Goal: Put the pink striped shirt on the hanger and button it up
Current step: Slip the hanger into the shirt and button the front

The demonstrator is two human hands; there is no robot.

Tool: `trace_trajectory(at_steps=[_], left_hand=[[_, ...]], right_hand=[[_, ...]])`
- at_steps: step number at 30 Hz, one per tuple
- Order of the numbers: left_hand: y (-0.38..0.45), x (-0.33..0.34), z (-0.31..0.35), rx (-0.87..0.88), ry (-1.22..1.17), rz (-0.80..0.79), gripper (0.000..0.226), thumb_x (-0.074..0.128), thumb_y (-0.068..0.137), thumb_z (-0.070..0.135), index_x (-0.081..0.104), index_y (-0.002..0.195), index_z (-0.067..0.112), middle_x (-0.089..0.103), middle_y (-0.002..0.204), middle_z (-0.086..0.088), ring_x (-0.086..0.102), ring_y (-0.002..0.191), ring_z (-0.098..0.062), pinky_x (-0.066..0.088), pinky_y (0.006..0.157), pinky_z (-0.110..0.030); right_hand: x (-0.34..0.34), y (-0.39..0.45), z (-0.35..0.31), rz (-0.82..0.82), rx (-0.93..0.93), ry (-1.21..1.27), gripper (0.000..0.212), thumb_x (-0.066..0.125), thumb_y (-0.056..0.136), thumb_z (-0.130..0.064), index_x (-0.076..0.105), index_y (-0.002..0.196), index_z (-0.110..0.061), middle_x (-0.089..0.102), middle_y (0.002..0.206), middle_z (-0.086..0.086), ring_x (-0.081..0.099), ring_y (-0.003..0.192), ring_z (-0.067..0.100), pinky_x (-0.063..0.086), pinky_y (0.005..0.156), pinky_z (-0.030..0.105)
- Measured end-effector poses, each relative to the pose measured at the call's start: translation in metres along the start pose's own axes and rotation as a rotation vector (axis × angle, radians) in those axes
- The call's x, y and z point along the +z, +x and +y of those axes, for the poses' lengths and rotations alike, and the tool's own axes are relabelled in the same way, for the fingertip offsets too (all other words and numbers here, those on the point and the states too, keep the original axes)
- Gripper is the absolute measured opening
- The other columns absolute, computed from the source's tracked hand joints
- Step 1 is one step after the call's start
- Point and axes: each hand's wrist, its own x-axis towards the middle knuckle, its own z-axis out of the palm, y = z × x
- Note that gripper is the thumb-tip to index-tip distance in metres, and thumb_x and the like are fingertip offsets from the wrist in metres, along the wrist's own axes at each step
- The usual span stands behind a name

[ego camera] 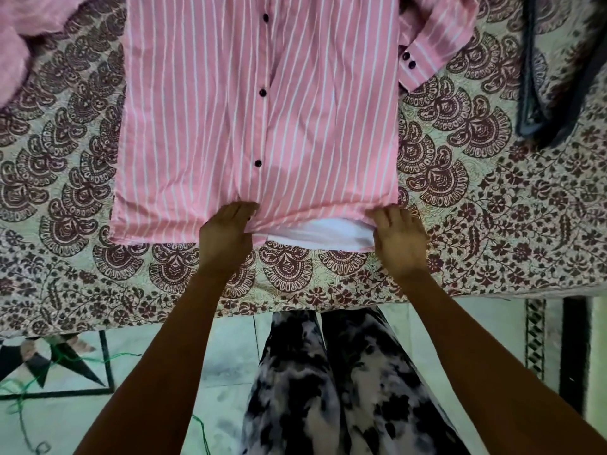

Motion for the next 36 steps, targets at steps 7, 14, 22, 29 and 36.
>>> trace_trajectory(at_steps=[7, 14, 22, 29, 36], left_hand=[[-0.017, 0.013, 0.001, 0.063, 0.09, -0.106, 0.064, 0.059, 0.059, -0.011, 0.059, 0.121, 0.009, 0.063, 0.12, -0.013, 0.061, 0.109, -0.03, 0.048, 0.091, -0.042], [-0.027, 0.008, 0.011, -0.132, -0.098, -0.024, 0.058, 0.051, 0.069, -0.015, 0.058, 0.119, 0.013, 0.062, 0.122, -0.009, 0.067, 0.09, -0.029, 0.058, 0.065, -0.037], [-0.017, -0.025, -0.001, -0.459, -0.286, 0.331, 0.021, 0.051, 0.084, 0.006, 0.066, 0.099, 0.008, 0.071, 0.089, -0.01, 0.064, 0.071, -0.017, 0.049, 0.061, -0.025], [-0.037, -0.026, -0.015, -0.334, -0.164, 0.039, 0.038, 0.051, 0.081, -0.006, 0.059, 0.117, 0.005, 0.066, 0.104, -0.018, 0.065, 0.083, -0.028, 0.052, 0.073, -0.035], [-0.055, -0.033, -0.033, -0.513, -0.133, 0.242, 0.021, 0.044, 0.072, -0.001, 0.062, 0.084, -0.001, 0.06, 0.073, -0.02, 0.055, 0.062, -0.03, 0.033, 0.054, -0.028]], right_hand=[[0.003, -0.031, 0.021, -0.172, 0.234, -0.057, 0.038, 0.039, 0.079, -0.029, 0.053, 0.106, -0.006, 0.056, 0.1, 0.021, 0.06, 0.079, 0.034, 0.052, 0.072, 0.043], [0.0, -0.012, -0.013, -0.122, -0.057, 0.057, 0.036, 0.045, 0.078, -0.033, 0.049, 0.106, -0.01, 0.055, 0.109, 0.017, 0.045, 0.1, 0.026, 0.041, 0.083, 0.038], [0.022, 0.027, -0.122, -0.262, -0.462, 0.266, 0.041, 0.066, 0.07, -0.03, 0.057, 0.105, -0.011, 0.061, 0.102, 0.012, 0.06, 0.083, 0.027, 0.047, 0.068, 0.031], [0.016, 0.045, -0.146, -0.399, -0.327, 0.5, 0.037, 0.065, 0.077, -0.007, 0.048, 0.109, -0.01, 0.063, 0.084, 0.015, 0.064, 0.065, 0.031, 0.045, 0.051, 0.031], [0.026, 0.017, -0.099, -0.403, -0.536, 0.416, 0.031, 0.057, 0.083, -0.034, 0.05, 0.103, -0.012, 0.061, 0.092, 0.011, 0.065, 0.08, 0.03, 0.052, 0.057, 0.033]])
